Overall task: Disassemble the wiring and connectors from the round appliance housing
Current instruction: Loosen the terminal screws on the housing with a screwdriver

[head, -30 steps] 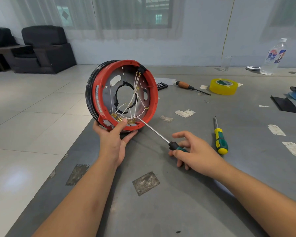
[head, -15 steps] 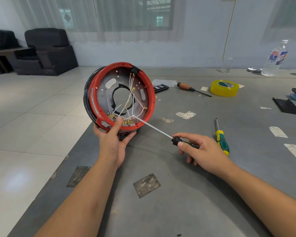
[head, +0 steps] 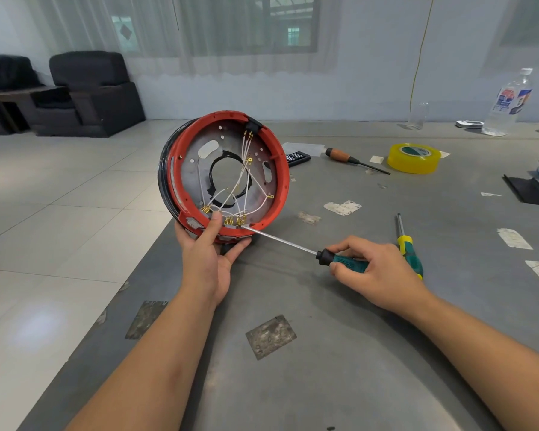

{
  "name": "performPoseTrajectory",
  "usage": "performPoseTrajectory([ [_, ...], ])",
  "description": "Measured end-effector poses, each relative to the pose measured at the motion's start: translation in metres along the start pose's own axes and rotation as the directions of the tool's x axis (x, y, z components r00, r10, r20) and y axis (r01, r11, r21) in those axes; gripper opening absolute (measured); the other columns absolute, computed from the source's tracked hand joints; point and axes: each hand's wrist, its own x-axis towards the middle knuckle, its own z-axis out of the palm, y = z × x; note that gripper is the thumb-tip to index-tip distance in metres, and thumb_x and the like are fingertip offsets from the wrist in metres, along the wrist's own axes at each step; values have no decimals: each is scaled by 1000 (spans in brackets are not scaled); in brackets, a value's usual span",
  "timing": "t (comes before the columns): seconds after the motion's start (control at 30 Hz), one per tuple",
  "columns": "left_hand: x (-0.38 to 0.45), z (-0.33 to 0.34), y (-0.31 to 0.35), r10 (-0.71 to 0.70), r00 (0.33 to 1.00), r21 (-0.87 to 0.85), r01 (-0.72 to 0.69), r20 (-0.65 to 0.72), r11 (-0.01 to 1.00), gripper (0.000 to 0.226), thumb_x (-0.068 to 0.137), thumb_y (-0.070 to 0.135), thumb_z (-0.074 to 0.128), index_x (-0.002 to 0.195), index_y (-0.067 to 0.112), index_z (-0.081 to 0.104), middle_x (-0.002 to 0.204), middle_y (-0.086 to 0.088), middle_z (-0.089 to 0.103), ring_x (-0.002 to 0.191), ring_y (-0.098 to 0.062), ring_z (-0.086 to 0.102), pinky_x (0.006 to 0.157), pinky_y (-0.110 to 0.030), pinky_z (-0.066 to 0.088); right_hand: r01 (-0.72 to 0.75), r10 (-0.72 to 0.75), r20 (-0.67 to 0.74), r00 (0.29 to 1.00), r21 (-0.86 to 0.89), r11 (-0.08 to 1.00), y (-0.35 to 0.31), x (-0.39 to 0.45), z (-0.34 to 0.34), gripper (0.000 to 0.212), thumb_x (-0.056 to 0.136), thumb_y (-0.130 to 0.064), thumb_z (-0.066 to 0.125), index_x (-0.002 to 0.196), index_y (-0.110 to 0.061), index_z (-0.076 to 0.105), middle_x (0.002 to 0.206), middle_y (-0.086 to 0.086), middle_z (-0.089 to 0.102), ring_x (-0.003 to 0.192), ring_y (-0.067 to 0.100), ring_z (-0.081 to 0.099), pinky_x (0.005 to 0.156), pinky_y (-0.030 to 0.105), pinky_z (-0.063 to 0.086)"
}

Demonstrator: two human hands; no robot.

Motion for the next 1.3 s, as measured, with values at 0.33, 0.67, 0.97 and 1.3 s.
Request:
performPoseTrajectory([
  [0.33, -3, 2, 2, 12, 999, 13, -12, 35, 1000, 64, 101, 11, 68, 148, 50, 47, 146, 5, 62, 126, -32, 68, 89, -66, 60, 99, -99, -60, 993, 1, 995, 0, 1, 2, 24, 82, -49, 68, 103, -60, 66, 96, -32, 71, 90, -1, 69, 74, 11, 52],
  [0.67, -4, 2, 3, 3, 1000, -5, -3, 29, 1000, 70, 101, 6, 67, 148, 54, 47, 143, 6, 64, 125, -32, 68, 91, -69, 58, 99, -100, -59, 993, -18, 995, -1, -1, -2, 32, 86, -26, 79, 103, -52, 72, 96, -34, 70, 91, -4, 69, 75, 4, 46],
  [0.97, -5, 1, 3, 11, 999, -12, -11, 36, 1000, 70, 102, 5, 65, 149, 53, 46, 147, 6, 60, 130, -33, 64, 93, -70, 57, 70, -71, -75, 995, -13, 997, -10, 0, -6, 27, 86, -21, 80, 109, -33, 79, 94, -38, 69, 90, -11, 66, 73, 1, 43],
  [1.3, -5, 1, 3, -2, 1000, 10, 2, 6, 1000, 62, 100, 2, 65, 144, 44, 54, 140, -3, 64, 123, -37, 68, 87, -67, 60, 50, -50, -36, 998, 11, 999, -8, -3, -5, 23, 88, -25, 78, 105, -41, 76, 91, -30, 72, 88, -3, 68, 69, 8, 46],
])
